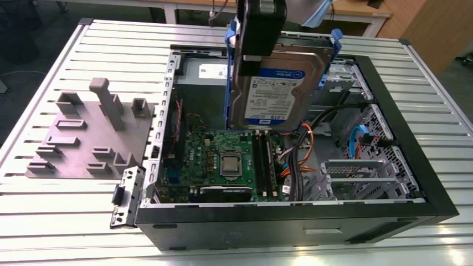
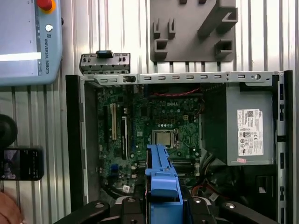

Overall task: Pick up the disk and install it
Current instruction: 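Insert the disk into the insertion slot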

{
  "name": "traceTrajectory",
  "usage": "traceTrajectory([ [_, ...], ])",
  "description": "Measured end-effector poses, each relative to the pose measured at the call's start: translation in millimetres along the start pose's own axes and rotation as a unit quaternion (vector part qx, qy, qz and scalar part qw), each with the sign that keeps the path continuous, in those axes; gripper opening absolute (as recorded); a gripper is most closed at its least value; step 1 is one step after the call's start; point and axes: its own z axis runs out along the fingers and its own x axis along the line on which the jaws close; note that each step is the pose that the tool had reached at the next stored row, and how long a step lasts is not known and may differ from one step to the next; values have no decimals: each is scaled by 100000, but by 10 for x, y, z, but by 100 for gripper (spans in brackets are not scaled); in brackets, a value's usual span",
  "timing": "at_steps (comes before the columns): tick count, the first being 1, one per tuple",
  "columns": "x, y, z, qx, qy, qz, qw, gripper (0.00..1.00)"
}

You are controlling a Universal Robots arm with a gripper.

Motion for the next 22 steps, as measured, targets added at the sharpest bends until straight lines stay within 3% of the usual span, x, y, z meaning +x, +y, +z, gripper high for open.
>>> traceTrajectory([
  [8, 184, -34, 19, -1, -3, 6, 100000, 37],
  [15, 208, -209, 38, 4, -10, 0, 100000, 37],
  [18, 238, -237, 47, 0, -1, 2, 100000, 37],
  [22, 335, -259, 65, 2, -5, 4, 100000, 37],
])
